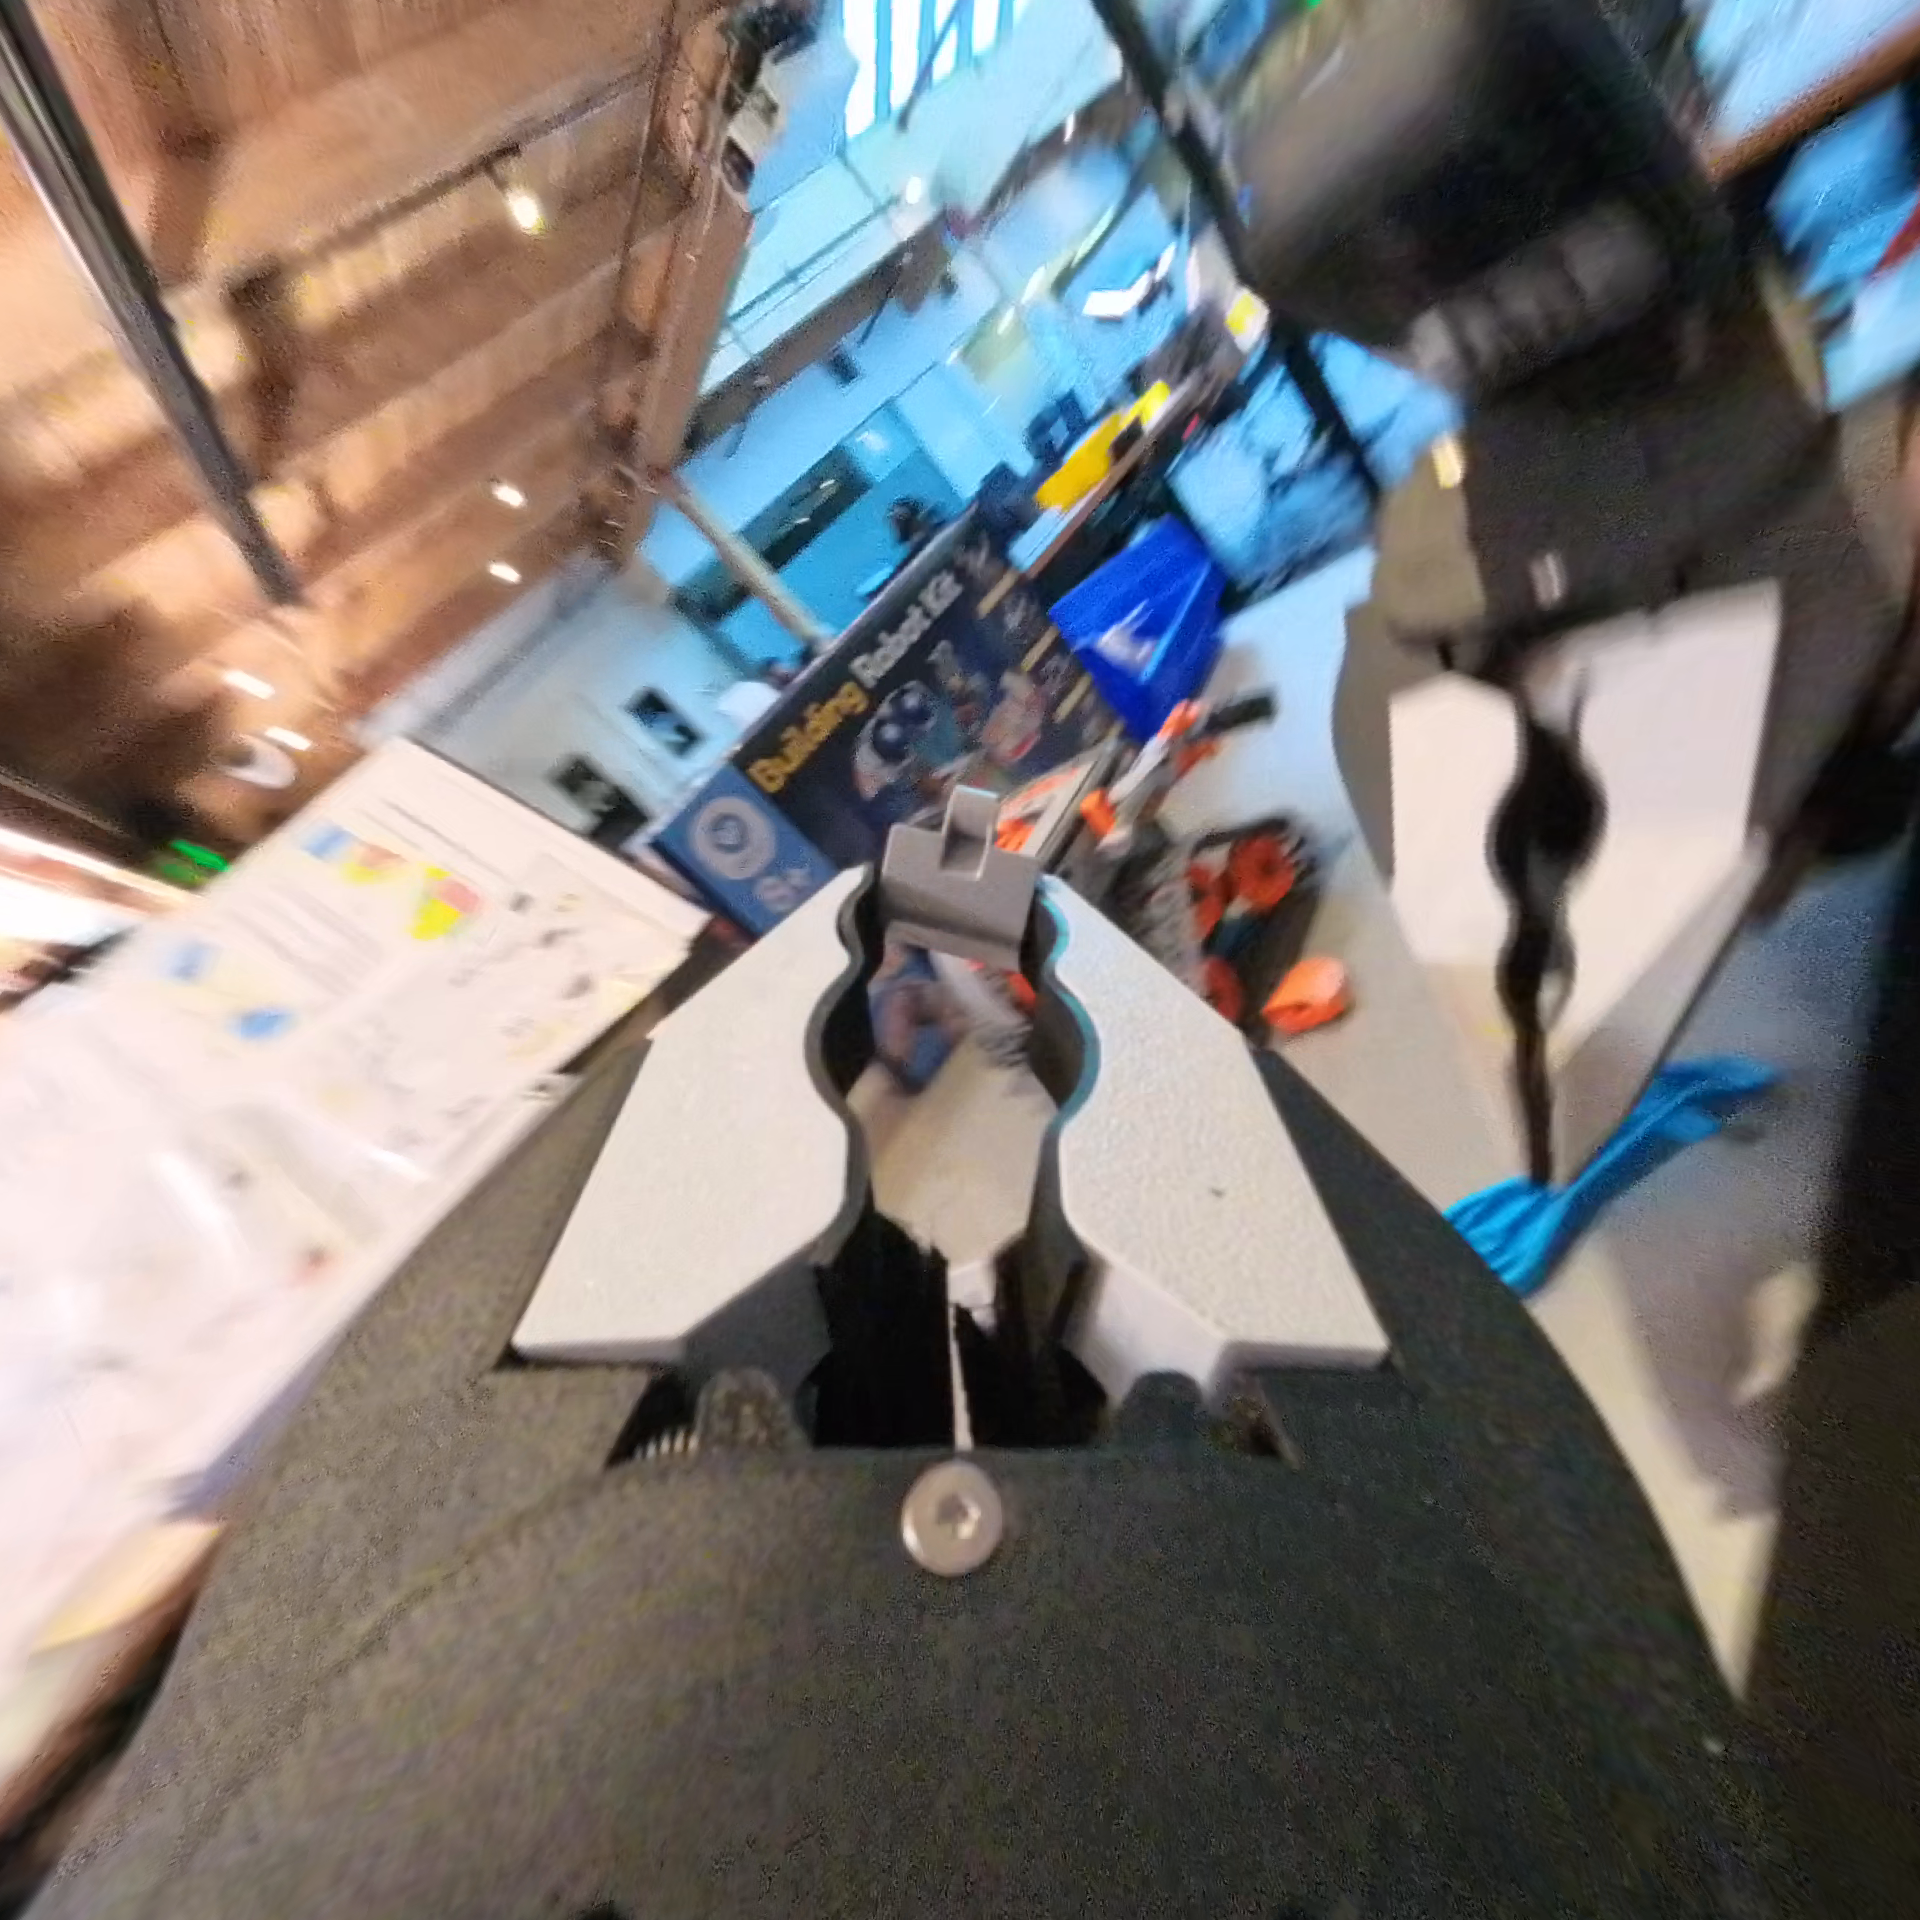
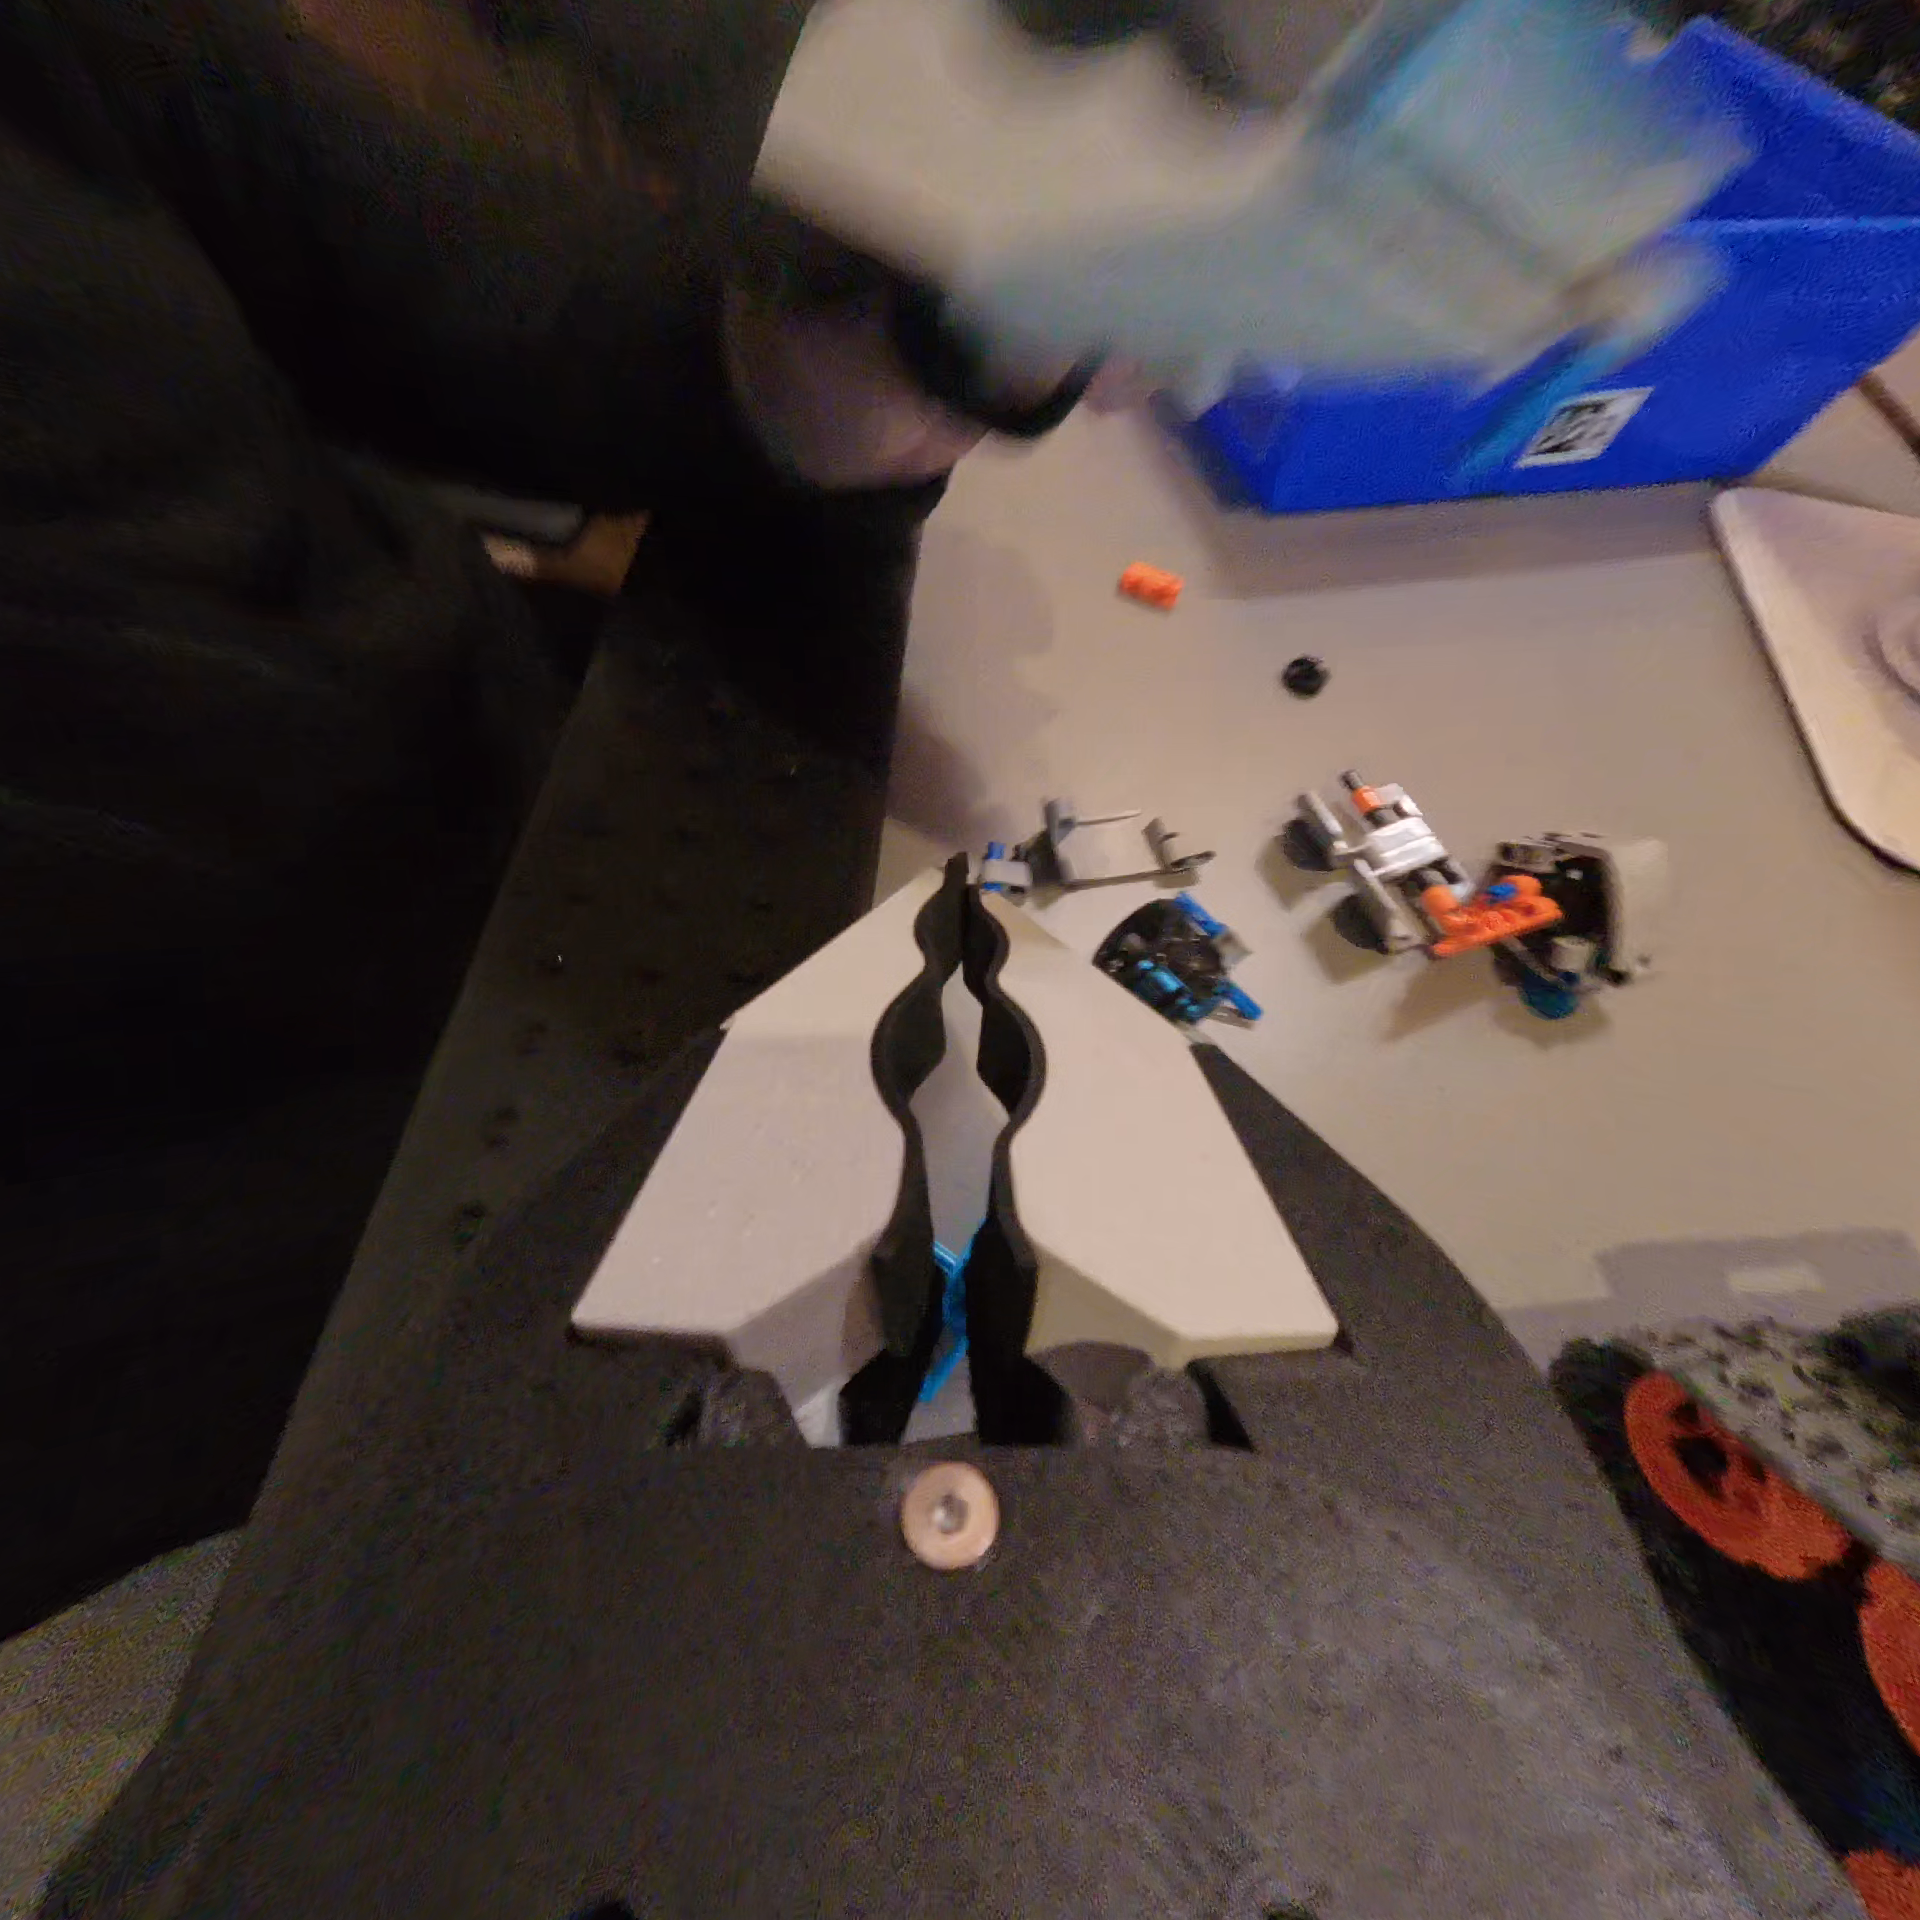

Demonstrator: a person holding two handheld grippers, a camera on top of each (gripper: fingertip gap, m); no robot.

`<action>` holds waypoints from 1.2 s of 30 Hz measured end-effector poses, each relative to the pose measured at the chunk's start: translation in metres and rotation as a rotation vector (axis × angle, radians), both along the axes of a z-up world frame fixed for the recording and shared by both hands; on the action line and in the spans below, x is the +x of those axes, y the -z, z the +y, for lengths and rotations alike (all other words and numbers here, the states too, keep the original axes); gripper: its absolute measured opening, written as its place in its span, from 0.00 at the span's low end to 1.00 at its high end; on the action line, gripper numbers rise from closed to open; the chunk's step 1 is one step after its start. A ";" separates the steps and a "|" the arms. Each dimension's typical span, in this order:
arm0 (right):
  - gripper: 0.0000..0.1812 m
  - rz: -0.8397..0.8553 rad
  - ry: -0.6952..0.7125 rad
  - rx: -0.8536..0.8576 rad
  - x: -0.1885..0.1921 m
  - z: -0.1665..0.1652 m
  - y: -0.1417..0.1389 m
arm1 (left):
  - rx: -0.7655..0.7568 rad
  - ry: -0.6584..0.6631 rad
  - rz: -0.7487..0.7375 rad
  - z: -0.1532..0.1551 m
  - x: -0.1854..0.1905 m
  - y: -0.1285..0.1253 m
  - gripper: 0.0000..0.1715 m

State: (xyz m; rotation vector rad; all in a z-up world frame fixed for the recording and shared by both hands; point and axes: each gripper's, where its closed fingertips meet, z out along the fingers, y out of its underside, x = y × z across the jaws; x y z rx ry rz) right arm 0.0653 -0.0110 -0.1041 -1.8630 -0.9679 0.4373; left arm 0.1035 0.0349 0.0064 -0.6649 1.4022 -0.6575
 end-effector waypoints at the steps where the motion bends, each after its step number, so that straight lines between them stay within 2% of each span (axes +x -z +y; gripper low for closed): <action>1: 0.00 -0.022 0.020 0.030 0.002 0.005 -0.003 | -0.023 0.043 0.011 -0.006 -0.001 0.000 0.14; 2: 0.00 0.041 0.047 0.053 0.010 0.010 -0.016 | 0.050 0.040 0.029 -0.015 0.000 0.009 0.14; 4: 0.00 0.261 0.068 0.051 0.027 0.013 -0.044 | 0.073 0.086 0.025 -0.027 -0.001 0.013 0.14; 6: 0.00 0.428 0.075 -0.010 0.037 0.014 -0.049 | 0.054 0.112 -0.007 -0.021 -0.004 0.005 0.14; 7: 0.05 0.527 0.045 -0.043 0.037 0.011 -0.055 | 0.046 0.134 -0.005 -0.023 -0.003 0.005 0.14; 9: 0.08 0.602 0.010 -0.024 0.035 0.009 -0.067 | 0.100 0.177 -0.001 -0.037 -0.002 0.011 0.14; 14: 0.06 0.749 -0.087 -0.060 0.026 0.003 -0.080 | 0.200 0.204 -0.029 -0.054 -0.004 0.012 0.14; 17: 0.03 0.779 -0.150 -0.082 0.020 -0.003 -0.083 | 0.238 0.213 -0.044 -0.061 -0.006 0.012 0.14; 28: 0.01 0.812 -0.200 -0.039 0.014 -0.011 -0.093 | 0.322 0.152 -0.081 -0.068 -0.012 0.001 0.14; 36: 0.01 0.525 -0.076 0.146 0.015 -0.004 -0.086 | 0.231 0.113 -0.030 -0.059 -0.010 0.001 0.13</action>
